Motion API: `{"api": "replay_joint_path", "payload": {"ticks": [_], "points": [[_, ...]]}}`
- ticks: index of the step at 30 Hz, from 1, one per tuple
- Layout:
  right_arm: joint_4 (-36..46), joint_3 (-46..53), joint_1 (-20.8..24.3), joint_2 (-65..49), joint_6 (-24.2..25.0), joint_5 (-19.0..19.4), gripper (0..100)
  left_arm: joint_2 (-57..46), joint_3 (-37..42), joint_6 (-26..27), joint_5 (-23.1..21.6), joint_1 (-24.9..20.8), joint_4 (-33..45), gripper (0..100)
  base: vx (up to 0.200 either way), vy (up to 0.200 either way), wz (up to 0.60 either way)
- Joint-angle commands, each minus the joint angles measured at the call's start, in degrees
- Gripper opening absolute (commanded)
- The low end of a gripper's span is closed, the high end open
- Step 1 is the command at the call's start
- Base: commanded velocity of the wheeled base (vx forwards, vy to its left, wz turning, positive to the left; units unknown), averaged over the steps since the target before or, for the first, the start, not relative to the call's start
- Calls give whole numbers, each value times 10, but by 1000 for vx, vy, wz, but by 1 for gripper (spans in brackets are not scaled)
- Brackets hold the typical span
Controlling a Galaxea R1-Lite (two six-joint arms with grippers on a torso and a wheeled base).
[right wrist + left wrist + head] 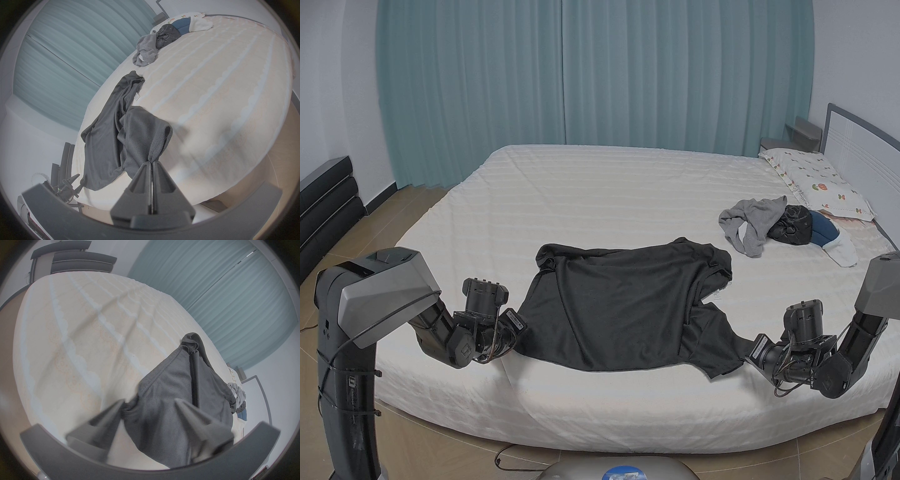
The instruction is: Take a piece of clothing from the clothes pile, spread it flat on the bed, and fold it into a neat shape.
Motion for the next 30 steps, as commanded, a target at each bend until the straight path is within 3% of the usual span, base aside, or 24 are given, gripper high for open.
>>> {"api": "replay_joint_path", "payload": {"ticks": [1,13,16,21,30], "points": [[0,-3,-1,1,1,0,0,12,-5,0,2,0,-1,0,0,0,0],[0,3,-11,-7,-5,-2,0,-36,70,3,14,1,0,0,0,0,0],[0,15,-12,-9,-31,-20,0,-80,129,34,14,0,0,0,0,0,0],[7,36,-12,-27,-58,-29,0,-122,159,50,14,-1,9,0,0,0,0],[48,69,-33,-72,-143,-31,0,-173,163,94,8,-5,159,0,0,0,0]]}}
